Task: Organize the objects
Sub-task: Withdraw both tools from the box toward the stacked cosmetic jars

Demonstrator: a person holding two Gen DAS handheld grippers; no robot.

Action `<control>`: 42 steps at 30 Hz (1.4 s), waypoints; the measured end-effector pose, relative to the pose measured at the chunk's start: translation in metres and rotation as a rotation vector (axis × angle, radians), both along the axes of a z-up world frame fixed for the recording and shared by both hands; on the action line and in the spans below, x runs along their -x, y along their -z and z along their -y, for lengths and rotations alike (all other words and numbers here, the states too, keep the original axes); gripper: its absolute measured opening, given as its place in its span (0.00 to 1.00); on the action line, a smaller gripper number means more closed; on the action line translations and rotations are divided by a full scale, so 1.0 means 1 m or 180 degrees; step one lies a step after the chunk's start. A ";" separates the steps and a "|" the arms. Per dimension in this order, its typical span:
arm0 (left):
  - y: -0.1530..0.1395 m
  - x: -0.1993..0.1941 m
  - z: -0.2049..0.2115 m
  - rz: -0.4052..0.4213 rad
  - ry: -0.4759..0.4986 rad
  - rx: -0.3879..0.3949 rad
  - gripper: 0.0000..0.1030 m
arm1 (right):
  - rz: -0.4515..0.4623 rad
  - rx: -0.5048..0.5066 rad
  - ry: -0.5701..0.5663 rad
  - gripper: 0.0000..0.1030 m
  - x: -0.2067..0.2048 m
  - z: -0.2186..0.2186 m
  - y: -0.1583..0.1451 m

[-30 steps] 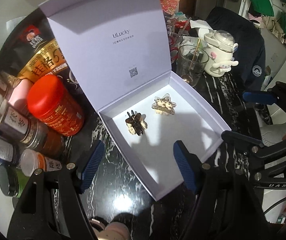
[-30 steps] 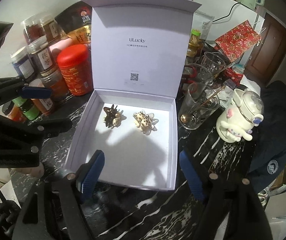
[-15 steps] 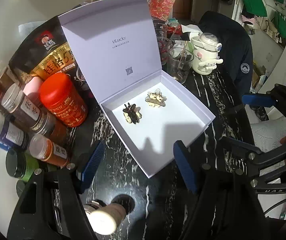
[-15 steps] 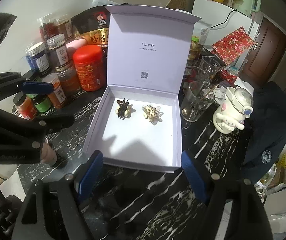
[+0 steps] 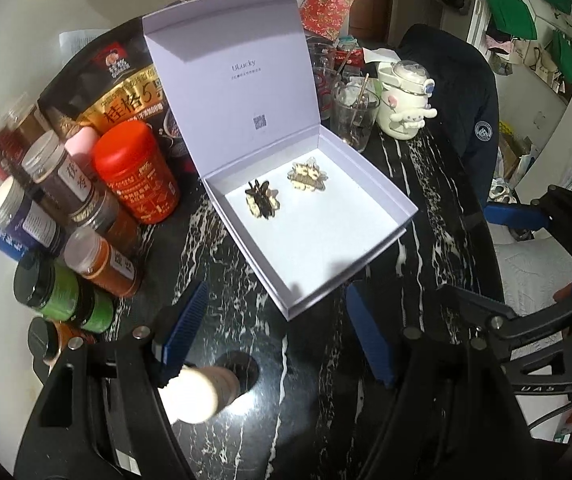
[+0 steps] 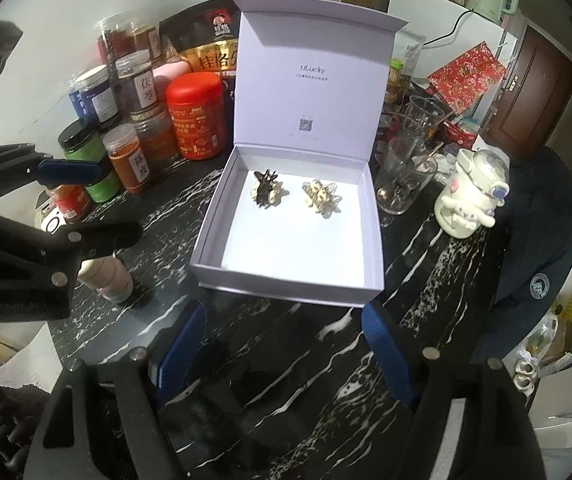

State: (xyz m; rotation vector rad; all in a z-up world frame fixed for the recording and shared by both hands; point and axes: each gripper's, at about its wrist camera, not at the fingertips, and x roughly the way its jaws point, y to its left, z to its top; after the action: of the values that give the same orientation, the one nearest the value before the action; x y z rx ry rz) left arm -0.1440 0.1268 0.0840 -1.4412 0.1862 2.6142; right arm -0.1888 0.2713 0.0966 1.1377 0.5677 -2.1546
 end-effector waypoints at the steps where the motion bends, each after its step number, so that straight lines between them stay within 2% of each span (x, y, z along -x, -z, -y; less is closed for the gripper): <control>1: 0.002 -0.003 0.001 0.0012 -0.0001 0.0005 0.69 | 0.0003 -0.0005 -0.0005 0.79 -0.002 0.001 0.001; 23: 0.030 -0.068 0.062 0.0226 -0.0266 -0.0077 0.69 | 0.0279 -0.0061 -0.0313 0.79 -0.069 0.048 0.028; 42: 0.048 -0.110 0.133 0.0337 -0.0751 -0.0154 0.69 | 0.0392 -0.0130 -0.0801 0.79 -0.102 0.112 0.043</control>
State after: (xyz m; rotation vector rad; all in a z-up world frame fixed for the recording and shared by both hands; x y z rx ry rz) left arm -0.0337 -0.0060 0.0355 -1.6723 -0.0633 2.6896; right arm -0.0871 0.1595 0.0534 1.1460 0.6640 -1.8539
